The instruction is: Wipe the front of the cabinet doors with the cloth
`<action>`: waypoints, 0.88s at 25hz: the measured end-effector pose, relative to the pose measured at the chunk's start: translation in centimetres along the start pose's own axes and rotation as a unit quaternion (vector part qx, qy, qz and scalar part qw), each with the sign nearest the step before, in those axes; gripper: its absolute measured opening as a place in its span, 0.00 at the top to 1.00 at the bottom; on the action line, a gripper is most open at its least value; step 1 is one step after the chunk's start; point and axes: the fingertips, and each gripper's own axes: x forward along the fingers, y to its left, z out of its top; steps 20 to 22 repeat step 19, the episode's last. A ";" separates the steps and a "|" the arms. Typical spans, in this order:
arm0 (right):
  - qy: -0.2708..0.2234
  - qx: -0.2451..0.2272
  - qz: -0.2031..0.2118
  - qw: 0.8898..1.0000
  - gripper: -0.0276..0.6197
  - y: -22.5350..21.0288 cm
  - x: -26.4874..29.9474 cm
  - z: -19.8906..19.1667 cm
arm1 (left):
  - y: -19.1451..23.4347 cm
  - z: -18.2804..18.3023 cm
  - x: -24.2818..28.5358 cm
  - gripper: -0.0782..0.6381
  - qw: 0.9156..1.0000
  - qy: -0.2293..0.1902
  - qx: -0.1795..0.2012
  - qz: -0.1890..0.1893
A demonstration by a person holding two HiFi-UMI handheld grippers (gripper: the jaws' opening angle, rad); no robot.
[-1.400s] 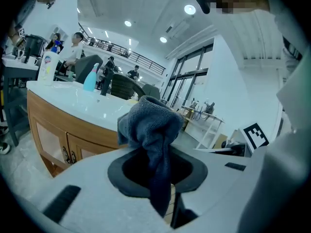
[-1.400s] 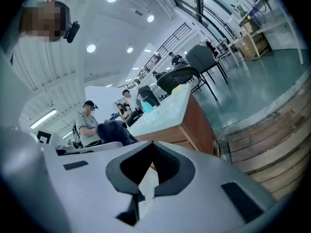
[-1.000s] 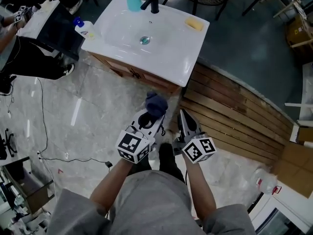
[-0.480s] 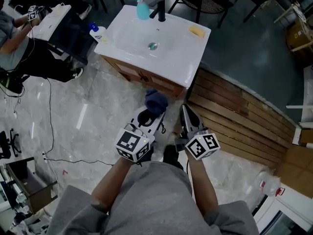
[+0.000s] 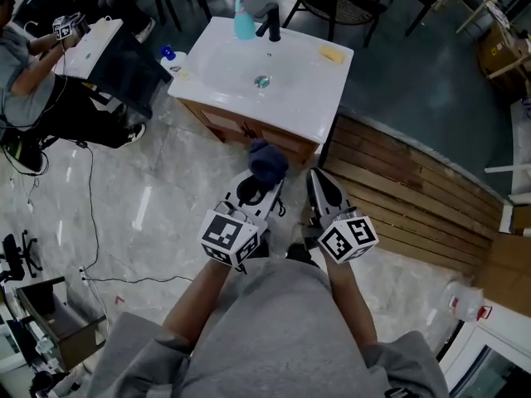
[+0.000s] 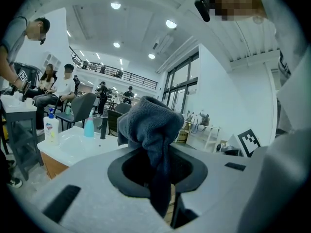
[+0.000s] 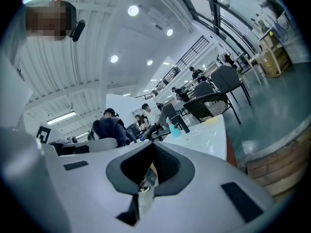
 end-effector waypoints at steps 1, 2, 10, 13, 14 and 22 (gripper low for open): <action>0.000 -0.001 0.001 1.000 0.94 0.1 0.0 0.0 | 0.1 0.0 -0.1 0.78 1.000 -0.001 -0.001 0.001; 0.001 -0.003 0.001 1.000 0.94 0.1 0.0 0.1 | 0.2 0.1 -0.1 0.78 1.000 -0.002 -0.002 0.003; 0.001 -0.001 -0.009 1.000 0.94 -0.3 -1.2 0.7 | -0.2 -0.1 0.0 0.78 1.000 0.003 -0.016 0.012; 0.001 -0.003 -0.009 1.000 0.94 -0.5 -1.7 0.9 | -0.7 -0.2 0.2 0.78 1.000 0.007 -0.018 0.011; 0.001 -0.004 -0.008 1.000 0.94 -0.6 -1.8 0.9 | -0.8 -0.3 0.3 0.78 1.000 0.007 -0.018 0.011; 0.001 -0.006 -0.001 1.000 0.94 -1.4 -2.3 1.2 | -1.6 -0.3 1.3 0.78 1.000 0.002 -0.015 0.013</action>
